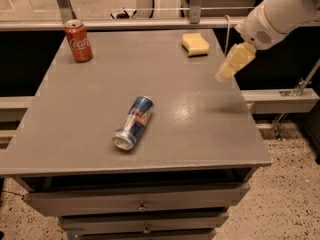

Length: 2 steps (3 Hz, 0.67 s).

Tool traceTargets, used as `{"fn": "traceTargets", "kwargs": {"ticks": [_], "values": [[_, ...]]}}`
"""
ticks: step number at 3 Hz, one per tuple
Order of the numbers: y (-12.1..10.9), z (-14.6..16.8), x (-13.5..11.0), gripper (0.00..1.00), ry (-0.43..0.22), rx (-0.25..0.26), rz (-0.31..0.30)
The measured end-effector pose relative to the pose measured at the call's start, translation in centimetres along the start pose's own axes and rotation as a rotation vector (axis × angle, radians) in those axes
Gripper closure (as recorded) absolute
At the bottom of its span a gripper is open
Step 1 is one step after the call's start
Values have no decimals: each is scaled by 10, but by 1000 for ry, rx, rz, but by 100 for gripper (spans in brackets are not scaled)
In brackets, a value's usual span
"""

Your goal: Move sponge near redbull can

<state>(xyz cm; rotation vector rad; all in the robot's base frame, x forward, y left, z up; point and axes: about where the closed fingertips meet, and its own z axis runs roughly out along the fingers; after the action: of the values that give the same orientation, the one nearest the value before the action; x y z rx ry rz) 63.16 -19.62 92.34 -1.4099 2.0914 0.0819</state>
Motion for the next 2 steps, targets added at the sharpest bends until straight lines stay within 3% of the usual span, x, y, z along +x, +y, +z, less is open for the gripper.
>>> {"fn": "traceTargets", "kwargs": {"ticks": [2], "values": [[-97,74,-21,0,-263,34,191]]}}
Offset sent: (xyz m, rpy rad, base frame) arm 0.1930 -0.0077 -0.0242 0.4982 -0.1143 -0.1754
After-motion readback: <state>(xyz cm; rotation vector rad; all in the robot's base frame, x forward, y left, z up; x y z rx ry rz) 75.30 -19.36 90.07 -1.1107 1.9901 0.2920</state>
